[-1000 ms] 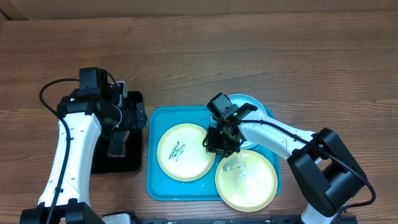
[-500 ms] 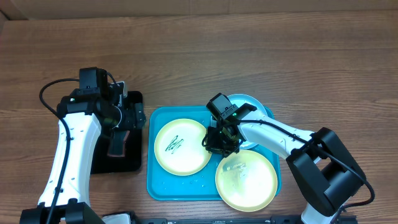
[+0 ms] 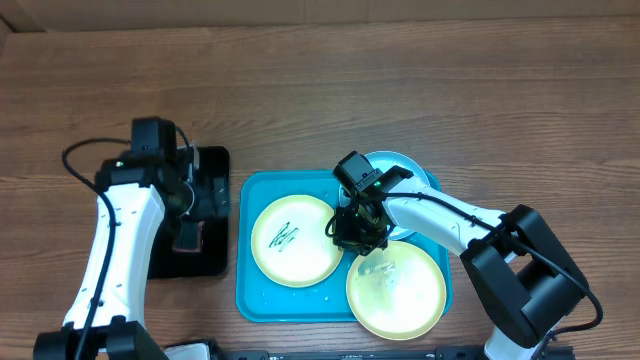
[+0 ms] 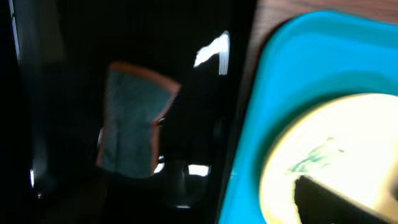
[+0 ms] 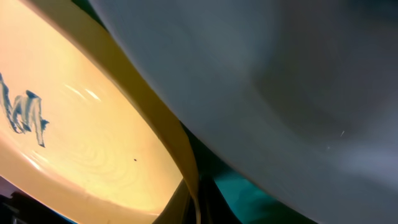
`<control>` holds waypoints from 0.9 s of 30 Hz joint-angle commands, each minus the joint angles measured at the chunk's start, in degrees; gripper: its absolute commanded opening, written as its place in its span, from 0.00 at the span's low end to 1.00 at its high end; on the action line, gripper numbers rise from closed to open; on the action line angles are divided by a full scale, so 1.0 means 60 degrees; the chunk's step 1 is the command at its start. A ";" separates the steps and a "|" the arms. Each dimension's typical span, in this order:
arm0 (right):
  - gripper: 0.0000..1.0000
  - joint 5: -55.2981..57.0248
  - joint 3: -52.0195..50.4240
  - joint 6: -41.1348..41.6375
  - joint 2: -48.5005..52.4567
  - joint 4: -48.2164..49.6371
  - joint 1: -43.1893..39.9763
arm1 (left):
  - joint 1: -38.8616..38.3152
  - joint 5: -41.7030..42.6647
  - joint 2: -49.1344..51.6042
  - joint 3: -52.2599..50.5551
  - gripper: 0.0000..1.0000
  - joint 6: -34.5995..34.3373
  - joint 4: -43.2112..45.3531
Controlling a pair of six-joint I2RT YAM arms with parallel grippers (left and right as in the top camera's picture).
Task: Clean dirty plates on tray and stack at the side
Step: 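Lower the right gripper and grip the light-blue plate's rim, then lower the left gripper into the black tray and grasp the sponge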
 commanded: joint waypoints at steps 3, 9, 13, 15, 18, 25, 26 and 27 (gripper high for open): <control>0.04 0.0044 -0.0040 -0.0058 0.0040 -0.0091 0.0047 | 0.0448 -0.0801 -0.0029 -0.1512 1.00 -0.1053 0.0991; 0.04 -0.0127 -0.0040 -0.0244 0.0040 -0.0124 0.0047 | 0.0954 -0.0889 -0.0029 -0.2568 0.96 -0.0091 0.2721; 0.04 -0.0135 -0.0040 -0.0244 0.0040 -0.0131 0.0047 | 0.0973 -0.0637 -0.0029 -0.2594 0.83 0.0761 0.3694; 0.04 -0.0135 -0.0040 -0.0244 0.0040 -0.0160 0.0047 | 0.0973 -0.0317 -0.0022 -0.2594 0.84 0.0954 0.4138; 0.04 -0.0138 -0.0040 -0.0273 0.0040 -0.0237 0.0047 | 0.0973 -0.0131 -0.0022 -0.2594 0.82 0.1107 0.4543; 0.04 -0.0135 -0.0040 -0.0313 0.0040 -0.0372 0.0047 | 0.0973 -0.0255 0.0182 -0.2597 0.59 0.1082 0.4390; 0.04 -0.0138 -0.0040 -0.0313 0.0040 -0.0382 0.0047 | 0.0973 -0.0361 0.0288 -0.2597 0.61 0.0969 0.4371; 0.04 -0.0135 -0.0040 -0.0313 0.0040 -0.0404 0.0047 | 0.0973 -0.0448 0.0412 -0.2597 0.62 0.0907 0.4364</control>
